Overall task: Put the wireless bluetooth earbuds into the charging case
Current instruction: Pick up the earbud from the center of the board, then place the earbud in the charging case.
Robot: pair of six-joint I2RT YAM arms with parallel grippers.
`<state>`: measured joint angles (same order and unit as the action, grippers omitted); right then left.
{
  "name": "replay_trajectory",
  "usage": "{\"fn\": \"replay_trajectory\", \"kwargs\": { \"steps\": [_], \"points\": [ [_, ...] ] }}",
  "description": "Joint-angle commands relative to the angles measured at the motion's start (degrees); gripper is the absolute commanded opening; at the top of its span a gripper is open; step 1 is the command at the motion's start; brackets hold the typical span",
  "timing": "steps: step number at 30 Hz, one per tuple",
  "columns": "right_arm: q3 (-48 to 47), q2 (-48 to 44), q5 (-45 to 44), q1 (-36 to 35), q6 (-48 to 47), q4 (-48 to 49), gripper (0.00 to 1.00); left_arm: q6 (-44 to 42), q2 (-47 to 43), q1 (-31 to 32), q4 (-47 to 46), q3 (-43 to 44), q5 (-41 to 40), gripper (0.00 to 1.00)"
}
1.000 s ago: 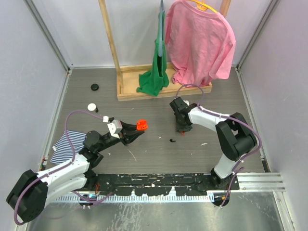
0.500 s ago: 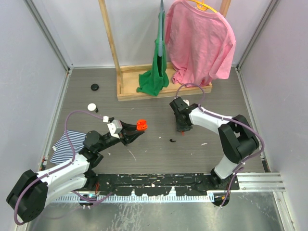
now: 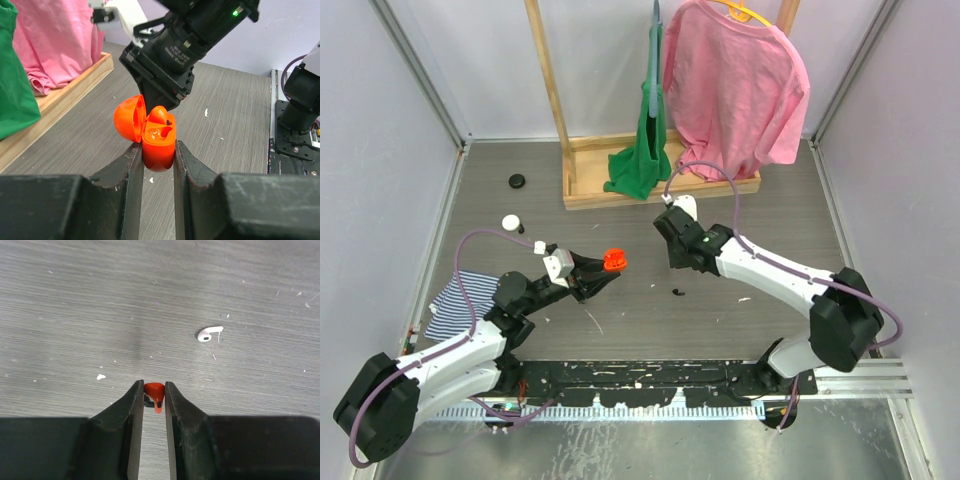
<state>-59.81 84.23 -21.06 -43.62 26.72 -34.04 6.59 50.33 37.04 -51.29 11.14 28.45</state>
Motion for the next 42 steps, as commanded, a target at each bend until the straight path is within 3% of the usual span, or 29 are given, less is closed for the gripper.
{"fn": "replay_trajectory", "kwargs": {
  "steps": [1, 18, 30, 42],
  "points": [
    [-3.0, -5.8, -6.5, -3.7, 0.4, 4.4, 0.17, -0.5, -1.5, 0.2, -2.4, 1.7, -0.6, 0.0],
    [3.5, -19.9, -11.1, -18.1, -6.7, 25.9, 0.17, -1.4, -2.0, 0.2, -2.9, 0.7, -2.8, 0.0],
    [7.0, -22.5, -11.7, -26.0, -14.7, 39.3, 0.17, -1.3, -2.4, 0.2, -2.9, 0.6, -2.9, 0.0],
    [8.8, -18.6, -9.7, -27.9, -18.6, 49.7, 0.18, -1.2, -2.3, 0.2, -3.1, 0.6, -3.0, 0.0]
  ]
}}
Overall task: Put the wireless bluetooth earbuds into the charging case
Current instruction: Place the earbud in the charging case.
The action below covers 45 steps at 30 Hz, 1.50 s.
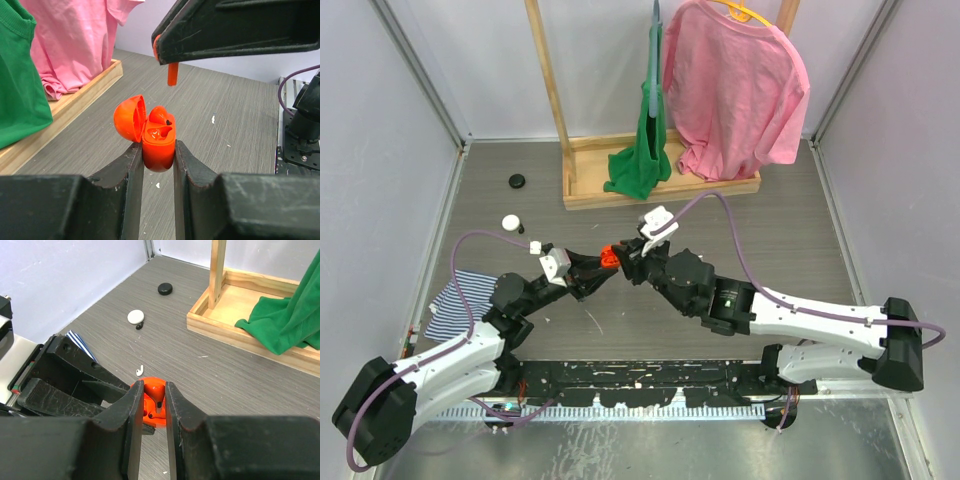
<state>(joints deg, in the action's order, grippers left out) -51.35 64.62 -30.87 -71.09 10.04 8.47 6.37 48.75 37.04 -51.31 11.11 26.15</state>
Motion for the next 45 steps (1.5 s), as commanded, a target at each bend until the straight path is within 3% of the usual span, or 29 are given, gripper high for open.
{"fn": "replay_trajectory", "kwargs": {
  "steps": [1, 45],
  "points": [
    [0.5, 1.3, 0.2, -0.4, -2.1, 7.8, 0.17, -0.9, -0.8, 0.2, -3.0, 0.6, -0.7, 0.0],
    [0.4, 4.1, 3.1, -1.2, -0.6, 3.9, 0.21, -0.5, -1.4, 0.2, -2.6, 0.6, -2.1, 0.0]
  ]
}}
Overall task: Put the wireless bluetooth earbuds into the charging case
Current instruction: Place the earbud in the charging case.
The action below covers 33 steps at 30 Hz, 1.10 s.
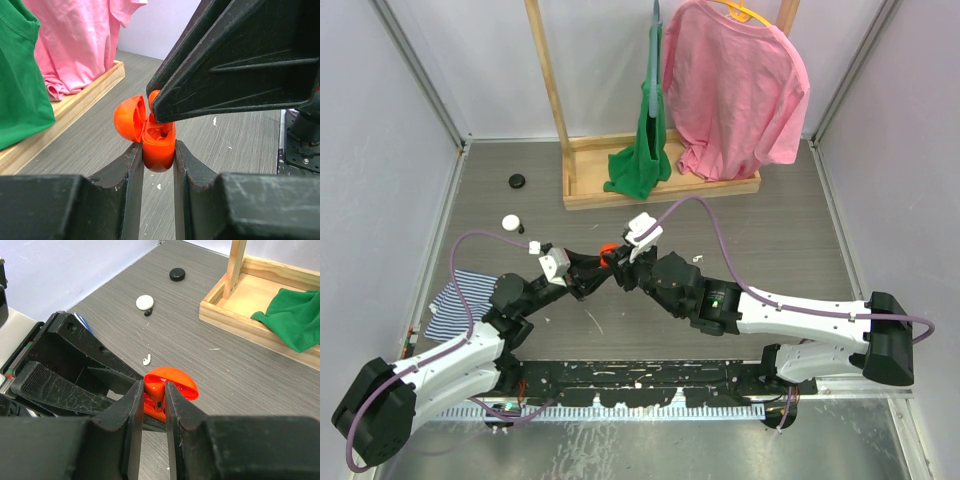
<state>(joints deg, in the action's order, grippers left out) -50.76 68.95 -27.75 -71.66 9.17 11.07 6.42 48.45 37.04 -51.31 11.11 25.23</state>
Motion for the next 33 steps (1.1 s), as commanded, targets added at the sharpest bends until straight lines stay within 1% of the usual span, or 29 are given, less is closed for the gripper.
{"fn": "replay_trajectory", "kwargs": {
  "steps": [1, 9, 12, 20, 26, 29, 33],
  "points": [
    [-0.2, -0.1, -0.1, -0.6, 0.3, 1.2, 0.22, -0.5, -1.1, 0.2, -2.6, 0.6, -1.3, 0.0],
    [0.3, 0.3, -0.9, -0.6, 1.0, 1.1, 0.25, -0.4, -1.0, 0.2, -2.2, 0.7, -1.9, 0.0],
    [0.8, 0.3, -1.7, -0.7, 1.7, 1.5, 0.28, -0.4, -0.9, 0.2, -2.1, 0.8, -1.8, 0.0],
    [0.5, 0.4, -1.5, -0.8, 2.0, 0.9, 0.41, -0.3, -0.9, 0.2, -2.1, 0.8, -1.7, 0.0],
    [-0.2, -0.6, -1.6, -0.8, 1.6, 0.3, 0.47, -0.3, -0.7, 0.2, -2.2, 0.9, -1.6, 0.0],
    [-1.5, -1.5, -1.7, -0.7, 1.1, -1.3, 0.51, -0.3, -0.4, 0.2, -2.2, 1.0, -1.1, 0.0],
    [-3.5, -3.0, 0.5, -0.5, -0.3, -4.1, 0.56, -0.2, 0.1, 0.2, -2.2, 1.4, 0.4, 0.0]
  ]
}}
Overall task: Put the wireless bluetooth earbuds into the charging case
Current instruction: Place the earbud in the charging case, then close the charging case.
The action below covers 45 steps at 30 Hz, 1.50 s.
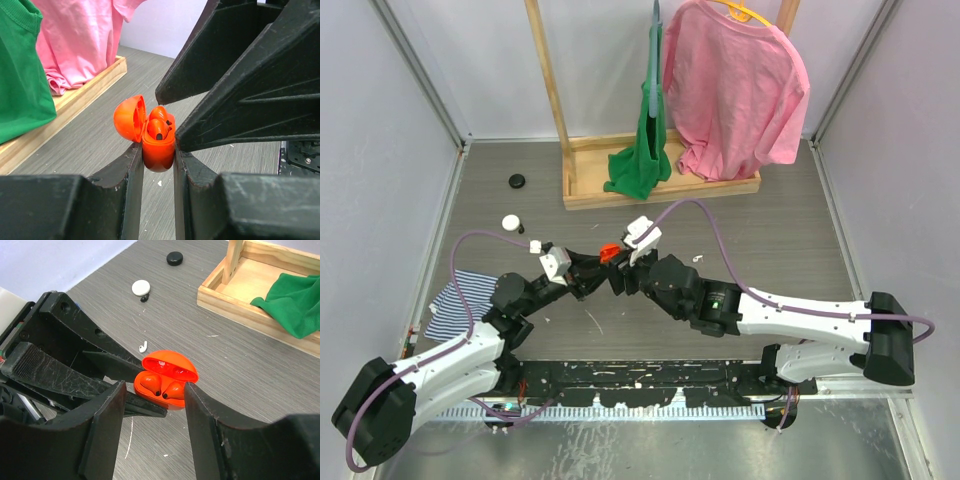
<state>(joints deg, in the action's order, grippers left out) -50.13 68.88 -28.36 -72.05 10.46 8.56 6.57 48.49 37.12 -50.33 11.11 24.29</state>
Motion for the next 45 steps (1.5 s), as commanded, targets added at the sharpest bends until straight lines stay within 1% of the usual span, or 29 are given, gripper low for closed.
{"fn": "replay_trajectory", "kwargs": {
  "steps": [1, 3, 5, 10, 12, 17, 25, 30, 35, 39, 45],
  "points": [
    [-5.0, -3.1, 2.0, 0.2, -1.7, -2.8, 0.57, -0.3, 0.2, 0.1, -3.2, 1.6, 1.7, 0.0],
    [-6.8, -3.2, 4.6, 1.5, -1.7, -5.5, 0.59, -0.3, 0.6, 0.1, -3.2, 1.8, 2.7, 0.0],
    [-8.1, -3.1, 9.3, 3.9, -0.8, -8.2, 0.6, -0.2, 1.0, 0.1, -3.2, 2.0, 3.6, 0.0],
    [-9.8, -2.8, 24.0, 11.9, 1.7, -11.3, 0.61, -0.1, 1.6, 0.1, -3.3, 2.4, 5.2, 0.0],
    [-10.6, -2.2, 30.8, 15.0, 2.1, -12.0, 0.64, 0.0, 1.8, 0.1, -3.6, 2.4, 5.6, 0.0],
    [-11.7, -0.3, 41.8, 21.9, 2.6, -12.0, 0.66, 0.2, 2.0, 0.1, -3.8, 2.6, 6.5, 0.0],
    [-12.0, 5.7, 59.9, 28.4, 3.7, -9.2, 0.69, 0.3, 1.9, 0.2, -4.0, 2.6, 7.3, 0.0],
    [-12.5, 9.1, 67.7, 30.1, 4.1, -8.6, 0.72, 0.4, 1.6, 0.1, -4.1, 2.5, 7.3, 0.0],
    [-12.6, 10.4, 72.6, 30.6, 4.6, -8.2, 0.72, 0.3, 1.5, 0.1, -4.1, 2.4, 6.6, 0.0],
    [-12.6, 11.0, 75.6, 30.8, 5.0, -8.2, 0.73, 0.3, 1.6, 0.1, -4.0, 2.3, 6.3, 0.0],
    [-12.6, 11.7, 77.2, 31.1, 5.2, -8.7, 0.73, 0.2, 1.7, 0.1, -4.0, 2.3, 5.9, 0.0]
  ]
}}
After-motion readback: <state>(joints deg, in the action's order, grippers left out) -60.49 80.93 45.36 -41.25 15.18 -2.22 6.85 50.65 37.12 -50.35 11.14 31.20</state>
